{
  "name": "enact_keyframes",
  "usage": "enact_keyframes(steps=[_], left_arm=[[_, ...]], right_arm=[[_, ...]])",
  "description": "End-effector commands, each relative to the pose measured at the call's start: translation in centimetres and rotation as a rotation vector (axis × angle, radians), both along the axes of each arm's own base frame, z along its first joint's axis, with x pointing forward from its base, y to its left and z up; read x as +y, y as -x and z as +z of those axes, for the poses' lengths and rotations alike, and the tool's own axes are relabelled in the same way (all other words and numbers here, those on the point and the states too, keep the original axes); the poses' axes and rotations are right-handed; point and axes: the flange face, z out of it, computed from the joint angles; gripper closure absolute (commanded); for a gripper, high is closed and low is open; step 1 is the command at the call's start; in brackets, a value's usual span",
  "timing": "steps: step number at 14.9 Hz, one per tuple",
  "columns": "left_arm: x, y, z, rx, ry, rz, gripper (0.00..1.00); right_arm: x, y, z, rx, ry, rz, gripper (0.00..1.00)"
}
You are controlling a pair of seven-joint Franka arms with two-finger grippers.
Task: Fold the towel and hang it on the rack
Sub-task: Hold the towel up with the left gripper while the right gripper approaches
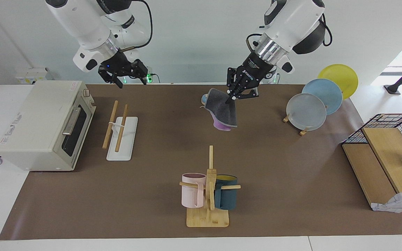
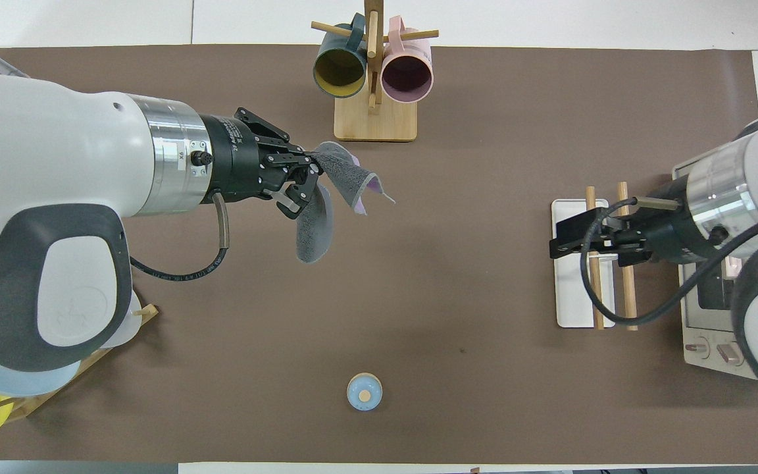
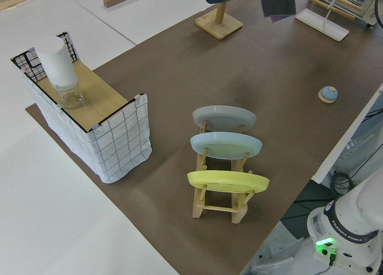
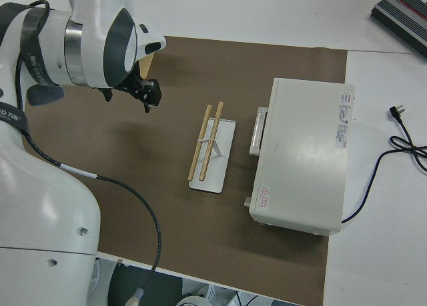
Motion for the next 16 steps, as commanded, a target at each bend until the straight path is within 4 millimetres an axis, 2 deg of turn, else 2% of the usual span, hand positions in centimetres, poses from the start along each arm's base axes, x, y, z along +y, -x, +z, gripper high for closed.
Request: enact_keyframes(steps=[1, 4, 8, 9, 11, 13, 15, 16], left_arm=[[-0.3, 1.1, 0.0, 0.011, 0.025, 0.048, 1.00], [-0.7, 1.3, -0.2, 0.020, 0.032, 0.068, 1.00], [-0.6, 1.3, -0.2, 0.045, 0.046, 0.124, 1.00], [-0.6, 1.2, -0.2, 0.045, 0.047, 0.128, 1.00], [-0.7, 1.3, -0.2, 0.046, 0.047, 0.128, 1.00], [-0.6, 1.4, -0.4, 0.052, 0.046, 0.134, 1.00], [-0.5, 1.4, -0.5, 0.056, 0.045, 0.139, 1.00], [-0.6, 1.4, -0.5, 0.056, 0.045, 0.137, 1.00]], right_arm=[[4.4, 1.4, 0.0, 0.080, -0.119, -0.268, 0.00], [7.2, 1.5, -0.6, 0.188, -0.217, -0.494, 0.00], [7.7, -0.4, -1.5, 0.406, -0.428, -0.893, 0.00], [7.6, -0.9, -1.4, 0.429, -0.476, -0.952, 0.00], [7.8, -2.5, -2.9, 0.506, -0.539, -1.050, 0.00], [10.3, -3.4, -4.3, 0.574, -0.599, -1.186, 0.00], [13.0, -3.5, -5.1, 0.564, -0.618, -1.221, 0.00], [13.7, -3.4, -5.5, 0.574, -0.627, -1.233, 0.00]])
